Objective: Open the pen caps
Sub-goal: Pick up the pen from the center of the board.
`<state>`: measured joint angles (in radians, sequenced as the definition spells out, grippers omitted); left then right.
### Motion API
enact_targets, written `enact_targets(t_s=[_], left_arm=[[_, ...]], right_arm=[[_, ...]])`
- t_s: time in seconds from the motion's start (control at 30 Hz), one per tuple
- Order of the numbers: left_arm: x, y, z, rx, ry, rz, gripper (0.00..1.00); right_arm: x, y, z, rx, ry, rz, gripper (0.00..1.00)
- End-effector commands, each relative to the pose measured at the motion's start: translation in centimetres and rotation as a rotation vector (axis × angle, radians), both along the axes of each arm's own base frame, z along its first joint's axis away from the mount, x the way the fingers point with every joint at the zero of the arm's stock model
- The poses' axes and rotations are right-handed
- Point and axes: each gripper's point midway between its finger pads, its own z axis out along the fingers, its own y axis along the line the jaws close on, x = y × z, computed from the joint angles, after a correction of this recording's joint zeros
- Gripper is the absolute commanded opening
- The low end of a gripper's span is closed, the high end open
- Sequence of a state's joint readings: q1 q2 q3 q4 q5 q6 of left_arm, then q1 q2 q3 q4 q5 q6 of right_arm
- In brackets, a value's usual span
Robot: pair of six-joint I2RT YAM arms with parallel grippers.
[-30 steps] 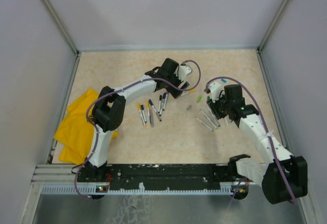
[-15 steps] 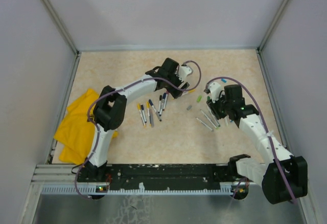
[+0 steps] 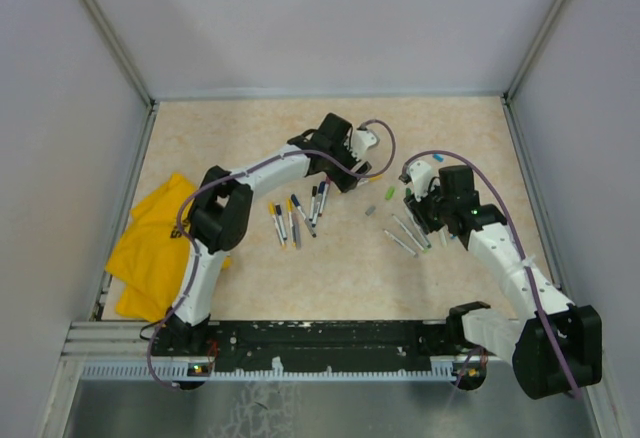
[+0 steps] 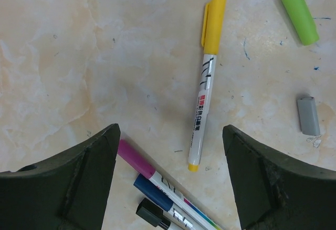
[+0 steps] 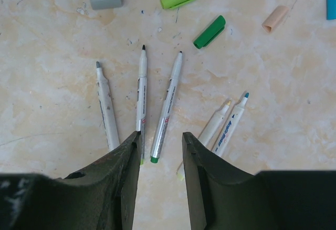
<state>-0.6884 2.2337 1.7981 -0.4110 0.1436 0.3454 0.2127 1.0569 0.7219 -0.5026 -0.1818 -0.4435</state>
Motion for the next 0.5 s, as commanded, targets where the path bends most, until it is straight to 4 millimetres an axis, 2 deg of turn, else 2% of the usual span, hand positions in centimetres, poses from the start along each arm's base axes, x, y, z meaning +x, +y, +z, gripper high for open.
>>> enact_targets(t_s=[0.0, 0.17, 0.47], left_arm=[[0.4, -0.2, -0.1, 0.007, 0.004, -0.027, 0.84], [0.6, -0.3, -0.7, 0.019, 0.012, -0.029, 0.79], [0.2, -1.0, -1.6, 0.022, 0.056, -0.075, 0.64]], right_arm=[[1.1, 0.0, 1.9, 0.013, -0.064, -0.001, 0.37], [1.1, 0.0, 1.8, 0.013, -0.061, 0.0, 0.37], [1.1, 0.0, 1.8, 0.012, -0.059, 0.001, 0.37]])
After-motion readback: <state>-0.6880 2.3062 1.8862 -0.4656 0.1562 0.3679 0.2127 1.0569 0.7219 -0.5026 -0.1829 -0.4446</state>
